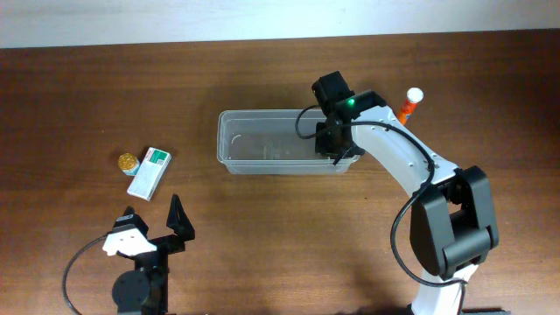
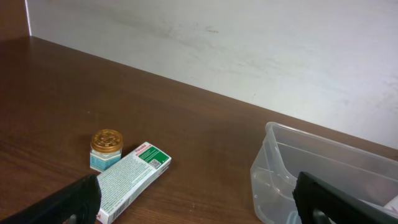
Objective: Pack container
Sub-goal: 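Lower the dark bottle into the container beside the white bottle, release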
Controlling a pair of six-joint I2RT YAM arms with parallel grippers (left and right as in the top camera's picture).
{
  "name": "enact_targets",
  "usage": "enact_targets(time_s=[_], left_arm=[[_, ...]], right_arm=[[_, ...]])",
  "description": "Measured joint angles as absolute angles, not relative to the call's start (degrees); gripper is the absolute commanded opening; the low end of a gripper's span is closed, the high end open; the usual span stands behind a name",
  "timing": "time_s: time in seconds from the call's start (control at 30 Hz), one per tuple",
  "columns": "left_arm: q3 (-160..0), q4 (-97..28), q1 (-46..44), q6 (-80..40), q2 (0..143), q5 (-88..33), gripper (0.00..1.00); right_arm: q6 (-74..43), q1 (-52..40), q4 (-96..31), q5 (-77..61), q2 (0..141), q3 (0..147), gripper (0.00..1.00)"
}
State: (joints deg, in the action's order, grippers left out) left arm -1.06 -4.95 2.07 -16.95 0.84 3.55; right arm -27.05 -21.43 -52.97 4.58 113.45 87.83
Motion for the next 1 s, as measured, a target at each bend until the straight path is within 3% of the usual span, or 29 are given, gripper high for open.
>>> enact_targets(time_s=[0.03, 0.1, 0.57, 1.0], left_arm=[[-1.06, -4.95, 2.07, -16.95, 0.84, 3.55, 1.00], [-1.06, -4.97, 2.07, -16.95, 0.84, 3.55, 0.99], [-1.06, -4.95, 2.07, -16.95, 0.84, 3.55, 0.99], [-1.06, -4.95, 2.07, -16.95, 0.84, 3.55, 0.99]], right_arm=[[-27.09, -21.43, -52.97, 4.73, 113.45, 87.83, 0.58], [-27.14, -21.43, -52.95, 4.82, 113.45, 87.83, 0.64], [-27.03, -21.43, -56.69, 4.49, 113.54, 89.86, 0.65], [-24.62, -21.39, -73.73, 4.49, 113.69, 114.30, 0.68]])
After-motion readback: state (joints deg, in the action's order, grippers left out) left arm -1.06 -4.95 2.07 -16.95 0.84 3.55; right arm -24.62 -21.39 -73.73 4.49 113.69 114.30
